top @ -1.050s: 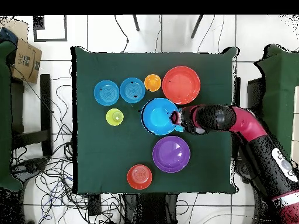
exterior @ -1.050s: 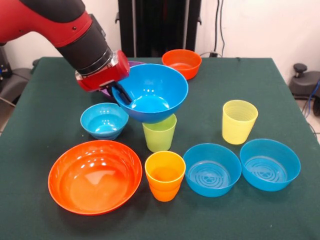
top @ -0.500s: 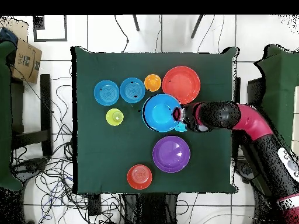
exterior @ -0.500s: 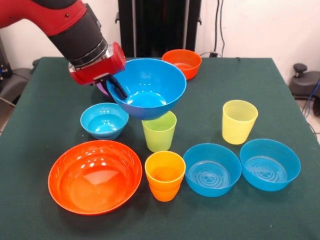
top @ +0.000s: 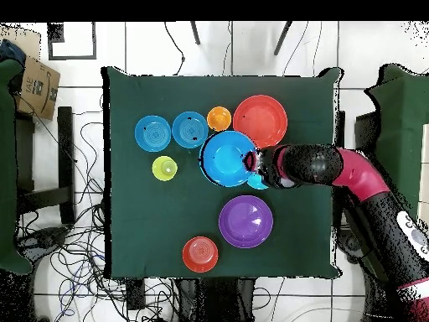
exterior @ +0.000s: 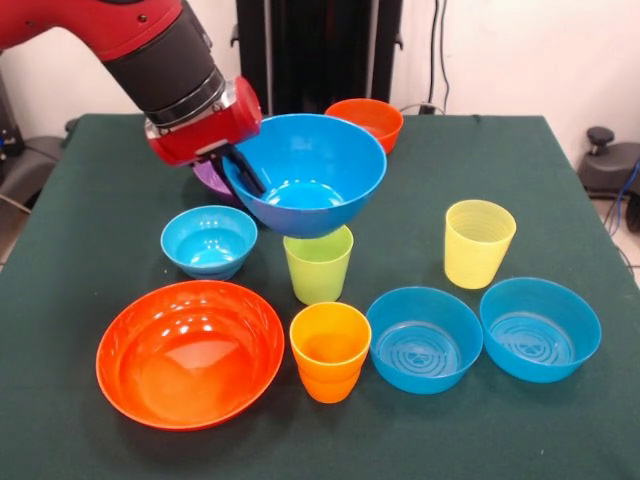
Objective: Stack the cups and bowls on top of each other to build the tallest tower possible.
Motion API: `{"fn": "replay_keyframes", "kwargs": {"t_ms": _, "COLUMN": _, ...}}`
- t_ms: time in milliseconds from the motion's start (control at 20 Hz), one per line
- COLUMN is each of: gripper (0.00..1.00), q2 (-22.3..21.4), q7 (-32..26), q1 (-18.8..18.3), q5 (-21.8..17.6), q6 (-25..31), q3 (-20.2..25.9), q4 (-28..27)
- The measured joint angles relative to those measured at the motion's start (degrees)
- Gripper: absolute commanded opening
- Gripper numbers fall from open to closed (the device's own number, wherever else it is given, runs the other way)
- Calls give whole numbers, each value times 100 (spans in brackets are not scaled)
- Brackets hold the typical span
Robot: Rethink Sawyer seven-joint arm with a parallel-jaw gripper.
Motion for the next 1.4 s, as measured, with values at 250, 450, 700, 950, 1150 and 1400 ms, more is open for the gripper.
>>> {"fn": "replay_keyframes", "kwargs": {"t_ms": 250, "gripper": 0, "q2": 24, "q7": 0, "q1": 0, "q5": 1, "q6": -221, "q3": 0, "q4": 129}}
{"fn": "replay_keyframes", "kwargs": {"t_ms": 450, "gripper": 0, "q2": 30, "q7": 0, "q1": 1, "q5": 1, "q6": -380, "q3": 0, "q4": 231}}
{"fn": "replay_keyframes", "kwargs": {"t_ms": 700, "gripper": 0, "q2": 35, "q7": 0, "q1": 11, "q5": 2, "q6": -493, "q3": -12, "q4": 299}}
{"fn": "replay_keyframes", "kwargs": {"t_ms": 950, "gripper": 0, "q2": 35, "q7": 0, "q1": 19, "q5": 1, "q6": -542, "q3": -41, "q4": 345}}
{"fn": "replay_keyframes", "kwargs": {"t_ms": 1150, "gripper": 0, "q2": 62, "q7": 0, "q1": 21, "q5": 0, "q6": -542, "q3": -60, "q4": 349}}
{"fn": "replay_keyframes", "kwargs": {"t_ms": 1400, "gripper": 0, "q2": 70, "q7": 0, "q1": 21, "q5": -19, "q6": -543, "q3": -85, "q4": 349}}
